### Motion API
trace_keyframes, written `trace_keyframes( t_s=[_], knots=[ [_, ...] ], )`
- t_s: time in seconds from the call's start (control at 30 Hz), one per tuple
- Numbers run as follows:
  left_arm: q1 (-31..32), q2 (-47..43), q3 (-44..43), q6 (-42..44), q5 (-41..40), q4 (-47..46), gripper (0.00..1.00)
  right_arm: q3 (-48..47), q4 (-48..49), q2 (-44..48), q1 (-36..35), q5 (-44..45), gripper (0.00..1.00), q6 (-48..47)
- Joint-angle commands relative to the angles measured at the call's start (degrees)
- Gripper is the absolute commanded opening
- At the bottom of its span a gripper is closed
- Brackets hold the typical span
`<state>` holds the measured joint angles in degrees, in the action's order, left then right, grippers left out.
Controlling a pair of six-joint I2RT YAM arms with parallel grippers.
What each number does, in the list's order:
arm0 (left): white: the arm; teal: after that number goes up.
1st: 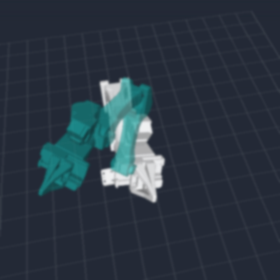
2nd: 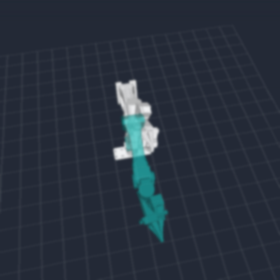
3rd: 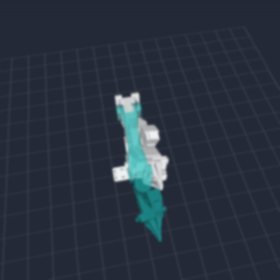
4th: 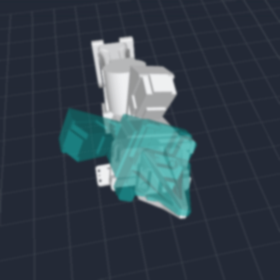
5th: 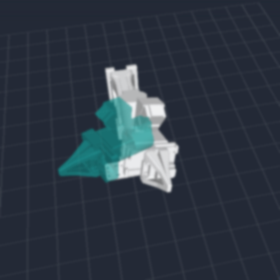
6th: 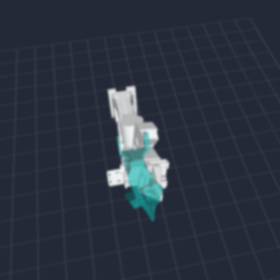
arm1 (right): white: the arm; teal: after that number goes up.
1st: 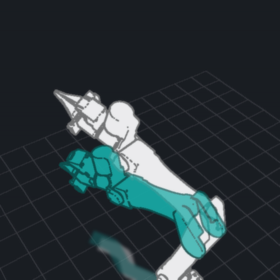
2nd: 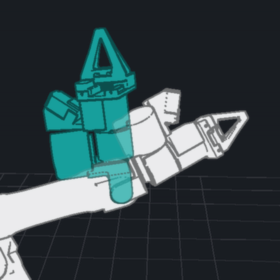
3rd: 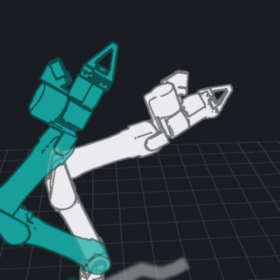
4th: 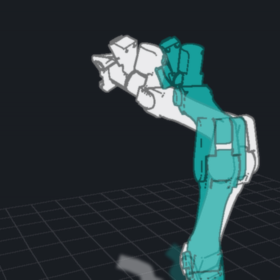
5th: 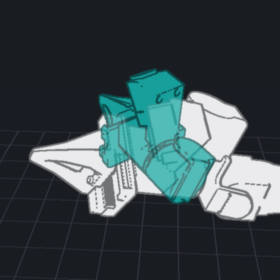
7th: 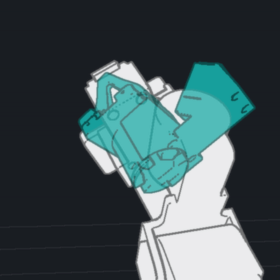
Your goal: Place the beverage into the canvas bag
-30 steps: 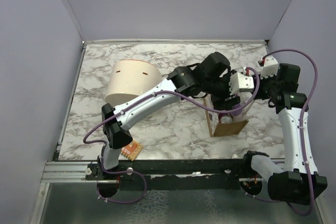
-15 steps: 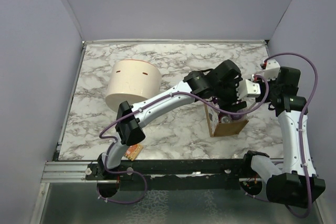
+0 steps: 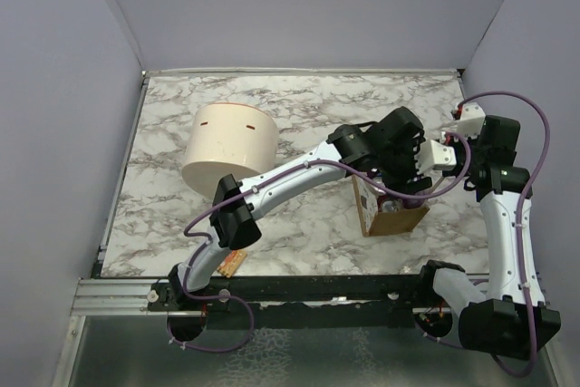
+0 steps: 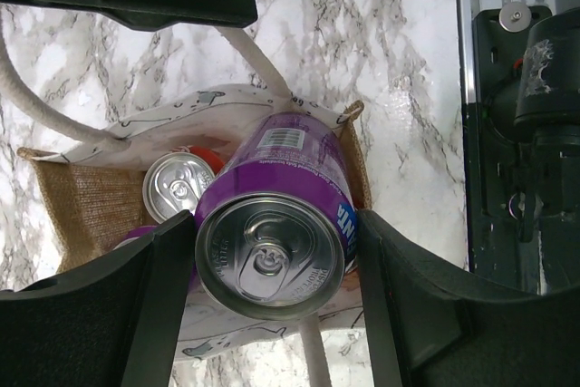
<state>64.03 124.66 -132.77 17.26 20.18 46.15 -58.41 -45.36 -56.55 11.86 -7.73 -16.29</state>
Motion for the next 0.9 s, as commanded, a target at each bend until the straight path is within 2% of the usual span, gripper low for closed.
trace_keyframes(
  t_s=[0.0,0.87],
  knots=[
    [0.77,0.63,-3.64,-0.08,2.05,-2.18,0.00,-0.12,1.42,0.93,0.53,-0.18,0.42,0.30],
    [2.06,-0.55,-2.46,5.83,3.53,6.41,0.00,-0.13,1.42,0.65,0.54,-2.38,0.41,-0.14]
  ],
)
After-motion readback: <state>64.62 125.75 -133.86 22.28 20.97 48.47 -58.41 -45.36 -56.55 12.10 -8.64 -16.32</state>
